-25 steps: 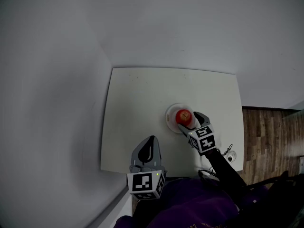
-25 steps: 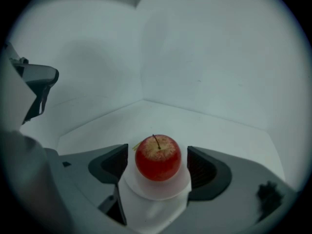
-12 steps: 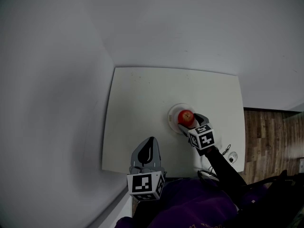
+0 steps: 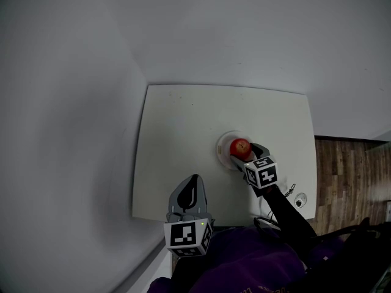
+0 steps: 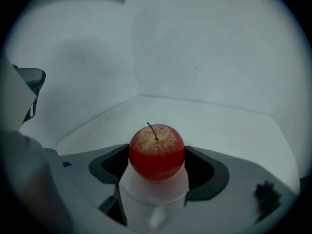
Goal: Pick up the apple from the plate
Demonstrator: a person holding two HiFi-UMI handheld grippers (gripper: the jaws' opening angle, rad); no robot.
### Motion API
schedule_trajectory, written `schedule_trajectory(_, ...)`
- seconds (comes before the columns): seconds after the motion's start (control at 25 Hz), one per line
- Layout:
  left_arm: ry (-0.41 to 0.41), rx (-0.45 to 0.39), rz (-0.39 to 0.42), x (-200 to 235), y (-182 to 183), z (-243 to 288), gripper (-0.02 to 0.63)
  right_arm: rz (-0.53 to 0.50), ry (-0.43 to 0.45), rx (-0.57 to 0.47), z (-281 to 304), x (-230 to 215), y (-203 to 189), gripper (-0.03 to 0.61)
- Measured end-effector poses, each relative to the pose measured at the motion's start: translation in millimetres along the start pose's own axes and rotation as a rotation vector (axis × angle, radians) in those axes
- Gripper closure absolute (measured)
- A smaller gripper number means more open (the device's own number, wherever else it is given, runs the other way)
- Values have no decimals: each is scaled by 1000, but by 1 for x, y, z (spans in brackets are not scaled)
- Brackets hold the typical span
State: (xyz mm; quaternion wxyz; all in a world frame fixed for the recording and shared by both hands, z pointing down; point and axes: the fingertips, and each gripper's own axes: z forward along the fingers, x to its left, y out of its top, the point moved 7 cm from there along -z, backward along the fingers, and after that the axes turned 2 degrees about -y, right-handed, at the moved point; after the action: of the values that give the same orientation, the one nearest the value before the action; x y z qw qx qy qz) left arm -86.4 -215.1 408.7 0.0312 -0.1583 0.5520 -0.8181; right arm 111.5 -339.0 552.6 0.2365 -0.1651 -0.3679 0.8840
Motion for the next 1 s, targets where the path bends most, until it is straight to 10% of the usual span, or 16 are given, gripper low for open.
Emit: schedule_trajectory(1.0, -76, -20, 17, -22, 3, 11, 607, 19, -48, -148, -60, -11, 15, 215)
